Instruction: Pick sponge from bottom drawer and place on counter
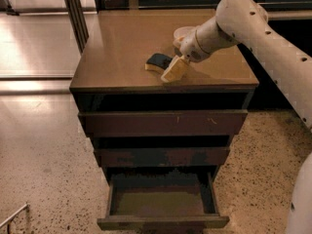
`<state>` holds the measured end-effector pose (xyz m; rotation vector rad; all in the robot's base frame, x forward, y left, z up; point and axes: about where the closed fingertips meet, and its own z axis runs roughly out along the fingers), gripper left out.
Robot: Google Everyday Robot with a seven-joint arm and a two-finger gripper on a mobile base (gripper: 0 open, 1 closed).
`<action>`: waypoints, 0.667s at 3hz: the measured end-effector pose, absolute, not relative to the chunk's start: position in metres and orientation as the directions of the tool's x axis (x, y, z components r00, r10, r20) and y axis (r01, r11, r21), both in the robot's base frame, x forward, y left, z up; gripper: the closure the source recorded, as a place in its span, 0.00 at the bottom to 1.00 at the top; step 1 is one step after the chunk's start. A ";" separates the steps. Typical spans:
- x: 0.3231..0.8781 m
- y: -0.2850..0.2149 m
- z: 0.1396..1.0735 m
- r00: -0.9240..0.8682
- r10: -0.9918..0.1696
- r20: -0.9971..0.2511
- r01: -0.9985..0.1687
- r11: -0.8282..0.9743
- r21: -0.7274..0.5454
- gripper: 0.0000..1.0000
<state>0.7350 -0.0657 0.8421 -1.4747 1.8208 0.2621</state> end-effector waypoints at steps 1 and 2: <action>0.733 -0.062 0.842 -0.019 -0.741 -0.671 -0.905 0.298 -0.304 0.00; 0.727 -0.061 0.852 0.041 -0.737 -0.675 -0.887 0.284 -0.364 0.00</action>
Offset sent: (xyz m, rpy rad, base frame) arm -0.0166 -0.0001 0.0334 0.0335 -0.2220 0.0428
